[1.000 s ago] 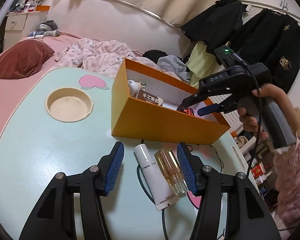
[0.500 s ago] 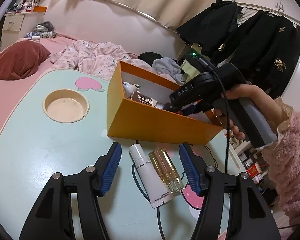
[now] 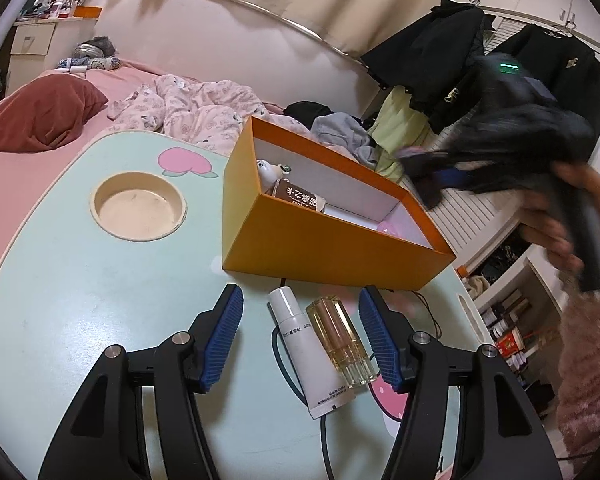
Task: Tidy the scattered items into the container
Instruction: 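Lift the dark red block out and set it on the table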
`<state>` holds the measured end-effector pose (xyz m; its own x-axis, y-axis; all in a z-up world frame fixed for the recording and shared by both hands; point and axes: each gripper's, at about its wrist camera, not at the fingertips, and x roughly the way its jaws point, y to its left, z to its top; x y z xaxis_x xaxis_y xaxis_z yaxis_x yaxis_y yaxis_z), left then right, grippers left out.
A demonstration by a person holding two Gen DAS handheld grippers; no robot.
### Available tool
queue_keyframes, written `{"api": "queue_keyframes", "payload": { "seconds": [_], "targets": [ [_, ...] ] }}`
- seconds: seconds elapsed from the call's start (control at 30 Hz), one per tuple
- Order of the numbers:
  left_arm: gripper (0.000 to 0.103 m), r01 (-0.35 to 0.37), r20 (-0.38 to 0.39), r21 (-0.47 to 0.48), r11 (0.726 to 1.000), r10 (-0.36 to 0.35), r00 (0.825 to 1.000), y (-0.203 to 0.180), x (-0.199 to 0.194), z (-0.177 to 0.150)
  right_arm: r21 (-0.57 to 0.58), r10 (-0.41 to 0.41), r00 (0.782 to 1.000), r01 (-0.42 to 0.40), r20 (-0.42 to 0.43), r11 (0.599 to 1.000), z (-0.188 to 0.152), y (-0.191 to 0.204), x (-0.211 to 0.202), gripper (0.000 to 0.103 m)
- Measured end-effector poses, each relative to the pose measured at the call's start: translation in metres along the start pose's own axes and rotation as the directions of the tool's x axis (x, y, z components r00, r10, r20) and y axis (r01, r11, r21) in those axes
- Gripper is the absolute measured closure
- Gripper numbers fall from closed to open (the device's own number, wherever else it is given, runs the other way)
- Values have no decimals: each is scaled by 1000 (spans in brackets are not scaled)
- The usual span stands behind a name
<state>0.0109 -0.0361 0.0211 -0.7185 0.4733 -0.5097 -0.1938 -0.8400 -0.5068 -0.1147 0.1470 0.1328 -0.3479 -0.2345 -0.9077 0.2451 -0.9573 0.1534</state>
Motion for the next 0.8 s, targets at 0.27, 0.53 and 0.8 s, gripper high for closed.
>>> {"api": "queue_keyframes", "payload": {
  "seconds": [0.27,0.53,0.8],
  "targets": [
    [42,-14,-11,-9,1000,14,1000,2,2,0,-76,29,998,-34,-63,997,-90,-4,-3,65],
    [42,-41,-3,-18,999,41,999,4,1,0,-65,-56,997,53,-53,996,-129,-26,40,65],
    [42,-74,18,1,997,74,997,1,0,0,-48,-45,999,45,18,998,-135,-36,48,64]
  ]
}}
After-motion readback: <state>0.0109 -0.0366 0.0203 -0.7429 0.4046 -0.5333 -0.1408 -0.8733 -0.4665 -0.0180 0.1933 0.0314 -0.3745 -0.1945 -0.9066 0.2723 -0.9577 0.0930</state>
